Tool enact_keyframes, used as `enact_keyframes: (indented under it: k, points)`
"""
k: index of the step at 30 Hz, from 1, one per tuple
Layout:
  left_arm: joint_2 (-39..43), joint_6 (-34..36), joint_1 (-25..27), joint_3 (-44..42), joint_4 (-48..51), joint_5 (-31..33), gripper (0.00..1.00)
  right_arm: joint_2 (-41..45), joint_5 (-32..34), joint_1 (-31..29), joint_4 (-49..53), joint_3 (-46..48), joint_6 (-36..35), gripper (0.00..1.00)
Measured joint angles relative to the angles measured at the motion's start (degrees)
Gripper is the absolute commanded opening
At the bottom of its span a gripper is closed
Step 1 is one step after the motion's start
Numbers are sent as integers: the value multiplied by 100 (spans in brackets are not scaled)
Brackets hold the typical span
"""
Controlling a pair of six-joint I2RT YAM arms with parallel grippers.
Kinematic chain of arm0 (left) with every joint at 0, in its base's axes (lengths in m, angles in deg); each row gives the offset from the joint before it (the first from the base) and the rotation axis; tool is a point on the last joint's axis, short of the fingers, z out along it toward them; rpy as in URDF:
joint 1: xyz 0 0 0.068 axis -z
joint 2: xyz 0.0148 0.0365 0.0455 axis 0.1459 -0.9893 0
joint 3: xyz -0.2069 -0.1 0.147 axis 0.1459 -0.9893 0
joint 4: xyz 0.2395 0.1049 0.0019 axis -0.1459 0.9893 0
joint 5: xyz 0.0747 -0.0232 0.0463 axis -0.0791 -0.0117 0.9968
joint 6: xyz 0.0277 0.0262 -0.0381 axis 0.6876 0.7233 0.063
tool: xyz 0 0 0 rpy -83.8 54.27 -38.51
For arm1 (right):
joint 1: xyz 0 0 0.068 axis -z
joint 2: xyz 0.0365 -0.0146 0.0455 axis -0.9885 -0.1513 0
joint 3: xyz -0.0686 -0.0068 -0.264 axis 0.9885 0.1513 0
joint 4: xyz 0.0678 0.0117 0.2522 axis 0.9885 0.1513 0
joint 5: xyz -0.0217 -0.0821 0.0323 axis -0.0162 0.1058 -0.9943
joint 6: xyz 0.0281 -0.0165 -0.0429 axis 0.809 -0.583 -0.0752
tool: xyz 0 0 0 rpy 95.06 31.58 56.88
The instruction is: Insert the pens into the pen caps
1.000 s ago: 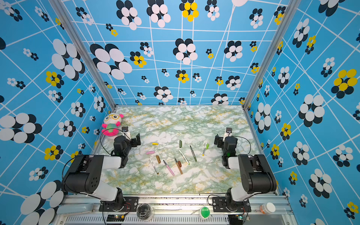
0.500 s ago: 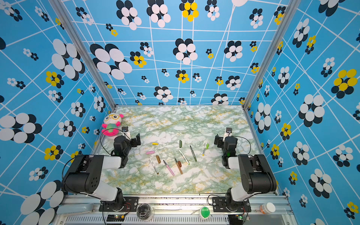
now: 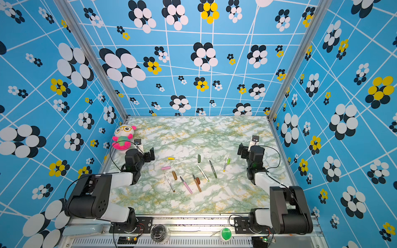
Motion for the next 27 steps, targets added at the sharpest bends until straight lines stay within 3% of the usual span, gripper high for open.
enact_keyframes:
  k: [4,8,11,14,19,27]
  points:
    - [977,-955,-26,496,920,225,99,859,94,0,778,-369,1152,99]
    - [1845,-1891,-227,756,1399,-133,99,1281,-568,0,1043,-387,1766,96]
    - [2164,-2317,-275,1021,1976,-435,99,1027,-1110,-24,1626,-813,1967,92]
    - [2251,-2511,-271,1436,2688,-728,100,579,-1392,-254,2243,-1462,1982,90]
    - [2361,-2546,-160,1906,3770,-981,98,-118,-1532,-1252,3314,-2514,1740,85]
    - [2721,-2625,111,1757,4964,-1078,96,-1574,-1493,-2979,5058,-4039,992,73]
